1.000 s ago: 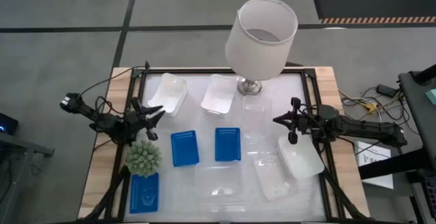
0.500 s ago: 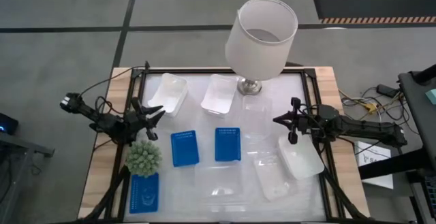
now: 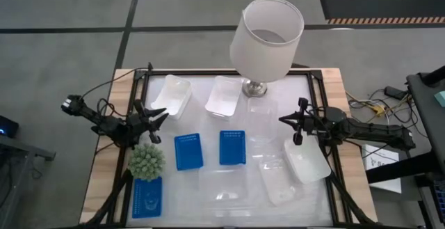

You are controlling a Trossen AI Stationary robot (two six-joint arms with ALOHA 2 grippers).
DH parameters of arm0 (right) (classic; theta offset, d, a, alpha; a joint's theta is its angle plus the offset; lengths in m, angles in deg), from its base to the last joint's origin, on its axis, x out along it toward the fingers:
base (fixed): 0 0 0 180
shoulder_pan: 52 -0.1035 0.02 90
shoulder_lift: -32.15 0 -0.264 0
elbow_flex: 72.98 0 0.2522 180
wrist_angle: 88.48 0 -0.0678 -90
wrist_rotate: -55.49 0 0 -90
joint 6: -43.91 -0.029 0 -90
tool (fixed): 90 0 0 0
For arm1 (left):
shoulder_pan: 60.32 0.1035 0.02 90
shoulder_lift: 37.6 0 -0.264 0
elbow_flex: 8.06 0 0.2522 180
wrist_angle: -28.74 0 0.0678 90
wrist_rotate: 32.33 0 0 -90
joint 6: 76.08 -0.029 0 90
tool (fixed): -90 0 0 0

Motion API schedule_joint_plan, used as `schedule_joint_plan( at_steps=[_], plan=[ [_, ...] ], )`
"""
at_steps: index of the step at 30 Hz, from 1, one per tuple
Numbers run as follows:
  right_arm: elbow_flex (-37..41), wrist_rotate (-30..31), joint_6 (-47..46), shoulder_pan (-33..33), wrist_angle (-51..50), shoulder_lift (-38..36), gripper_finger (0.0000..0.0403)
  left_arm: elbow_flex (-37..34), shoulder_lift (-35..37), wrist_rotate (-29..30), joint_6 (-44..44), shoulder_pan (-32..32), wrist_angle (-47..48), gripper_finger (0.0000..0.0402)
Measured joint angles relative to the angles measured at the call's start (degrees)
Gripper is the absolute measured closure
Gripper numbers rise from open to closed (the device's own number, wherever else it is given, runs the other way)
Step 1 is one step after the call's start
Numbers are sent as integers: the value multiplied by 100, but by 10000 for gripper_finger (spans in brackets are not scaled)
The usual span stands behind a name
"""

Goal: Stack baskets by color
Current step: Stack the bottom right transparent bin on the top transparent bin

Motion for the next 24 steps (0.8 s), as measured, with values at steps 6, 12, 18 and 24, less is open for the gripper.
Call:
schedule_joint_plan(
  at_steps=[6,12,18,24],
  plan=[
    [1,-3,-177,0,-18,0,392,0,-1,-101,464,0,-2,320],
    [1,-3,414,0,-7,0,392,24,0,-129,2110,7,-203,320],
    [0,-10,796,0,82,2,392,27,0,-114,2100,7,-421,320],
    [-1,224,-3324,-2,746,-9,392,35,-2,-96,2100,7,-655,320]
  ],
)
